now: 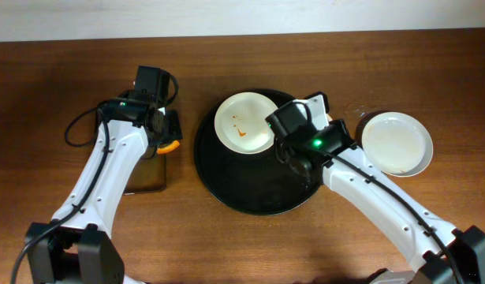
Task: Clean dirty plates on tray and stack at the side
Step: 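Carry the front plate right and stack it on the set-aside plate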
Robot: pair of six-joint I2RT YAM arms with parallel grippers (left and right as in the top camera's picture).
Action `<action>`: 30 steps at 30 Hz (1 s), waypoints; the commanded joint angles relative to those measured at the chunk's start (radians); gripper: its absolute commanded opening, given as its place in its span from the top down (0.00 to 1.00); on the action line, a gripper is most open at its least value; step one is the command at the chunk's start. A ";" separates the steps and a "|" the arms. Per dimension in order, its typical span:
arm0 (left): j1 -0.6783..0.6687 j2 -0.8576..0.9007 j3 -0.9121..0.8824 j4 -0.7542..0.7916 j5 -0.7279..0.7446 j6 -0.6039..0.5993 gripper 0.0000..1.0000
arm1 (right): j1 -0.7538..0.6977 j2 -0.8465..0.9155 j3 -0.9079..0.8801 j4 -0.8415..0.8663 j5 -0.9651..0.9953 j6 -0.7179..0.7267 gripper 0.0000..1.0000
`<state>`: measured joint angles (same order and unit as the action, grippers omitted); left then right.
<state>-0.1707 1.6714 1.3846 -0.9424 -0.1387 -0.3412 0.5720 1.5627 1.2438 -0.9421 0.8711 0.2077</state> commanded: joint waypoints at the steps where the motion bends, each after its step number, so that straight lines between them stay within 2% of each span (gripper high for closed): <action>1: 0.004 -0.032 0.010 0.003 0.003 -0.014 1.00 | 0.027 -0.018 0.019 0.010 0.179 0.009 0.96; 8: 0.004 -0.032 0.010 0.006 0.003 -0.014 1.00 | 0.097 -0.018 0.019 0.034 0.266 0.009 0.96; 13: 0.003 -0.032 0.010 0.006 0.004 -0.014 1.00 | 0.096 -0.018 0.019 0.043 0.331 0.010 0.96; 24: 0.003 -0.032 0.010 0.006 0.003 -0.014 1.00 | 0.093 -0.018 0.019 0.066 0.342 0.023 0.96; 26: 0.003 -0.032 0.010 0.006 0.004 -0.014 1.00 | 0.074 -0.018 0.019 0.067 0.313 0.083 0.96; 30: 0.003 -0.032 0.010 0.006 0.005 -0.014 1.00 | -0.086 -0.019 0.024 0.058 0.072 0.166 0.96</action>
<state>-0.1707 1.6714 1.3846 -0.9390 -0.1387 -0.3412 0.5804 1.5623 1.2438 -0.8806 1.0710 0.2928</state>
